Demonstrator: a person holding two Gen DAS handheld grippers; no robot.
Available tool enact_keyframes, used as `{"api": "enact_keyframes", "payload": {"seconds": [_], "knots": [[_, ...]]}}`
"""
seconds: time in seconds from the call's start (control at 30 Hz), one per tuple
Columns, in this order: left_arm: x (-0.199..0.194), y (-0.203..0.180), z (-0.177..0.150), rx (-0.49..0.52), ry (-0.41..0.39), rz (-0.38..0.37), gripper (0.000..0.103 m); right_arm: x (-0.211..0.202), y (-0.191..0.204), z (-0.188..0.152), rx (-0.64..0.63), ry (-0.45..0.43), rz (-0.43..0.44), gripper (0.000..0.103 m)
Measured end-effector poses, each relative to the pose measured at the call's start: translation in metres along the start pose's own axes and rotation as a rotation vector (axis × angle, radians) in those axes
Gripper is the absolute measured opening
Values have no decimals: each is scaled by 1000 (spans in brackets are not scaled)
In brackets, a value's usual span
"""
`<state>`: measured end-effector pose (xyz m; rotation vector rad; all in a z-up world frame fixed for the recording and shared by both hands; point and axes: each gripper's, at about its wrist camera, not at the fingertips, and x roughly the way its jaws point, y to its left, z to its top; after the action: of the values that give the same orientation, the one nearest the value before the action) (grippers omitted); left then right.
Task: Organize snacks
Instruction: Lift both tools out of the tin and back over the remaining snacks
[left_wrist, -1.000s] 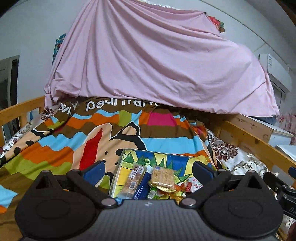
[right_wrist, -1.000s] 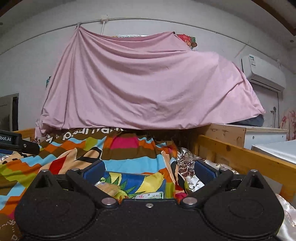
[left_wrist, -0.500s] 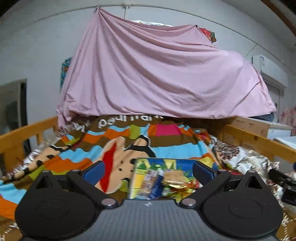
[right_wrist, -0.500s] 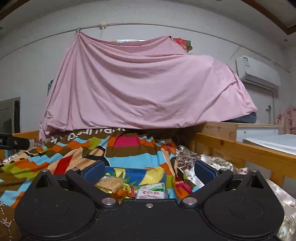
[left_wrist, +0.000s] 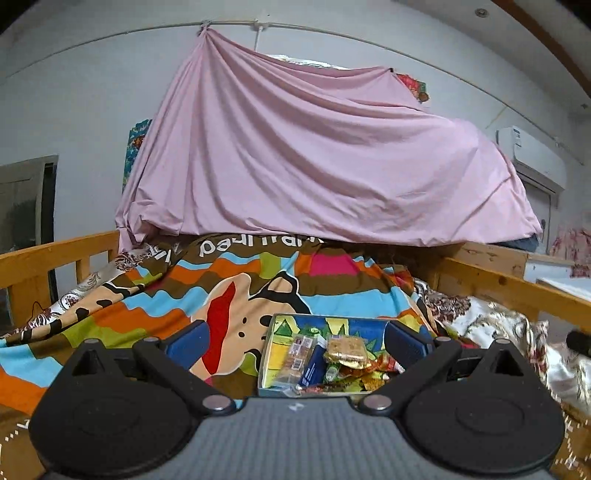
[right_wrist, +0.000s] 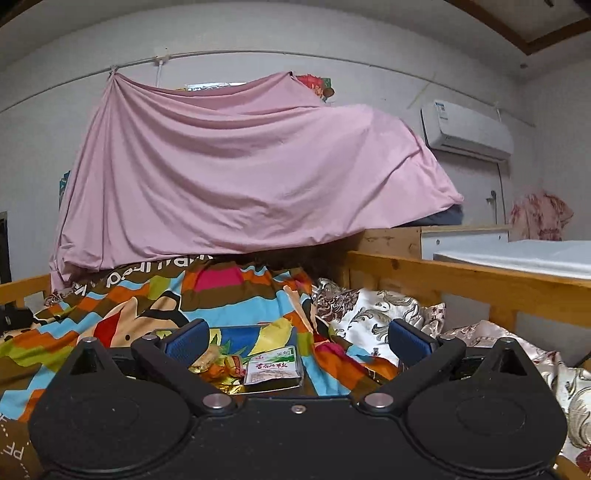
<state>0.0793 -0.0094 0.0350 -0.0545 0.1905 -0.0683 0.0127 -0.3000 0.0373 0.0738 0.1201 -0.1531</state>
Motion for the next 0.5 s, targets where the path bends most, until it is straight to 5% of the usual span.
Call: {"api": "enact_keyframes", "payload": {"seconds": [0.17, 0.5], "knots": [[-5, -3, -17, 77, 3, -11, 103, -7, 11, -4, -68, 5, -6, 103], [-12, 12, -22, 59, 49, 64, 103, -6, 23, -4, -102, 75, -26, 103]]}}
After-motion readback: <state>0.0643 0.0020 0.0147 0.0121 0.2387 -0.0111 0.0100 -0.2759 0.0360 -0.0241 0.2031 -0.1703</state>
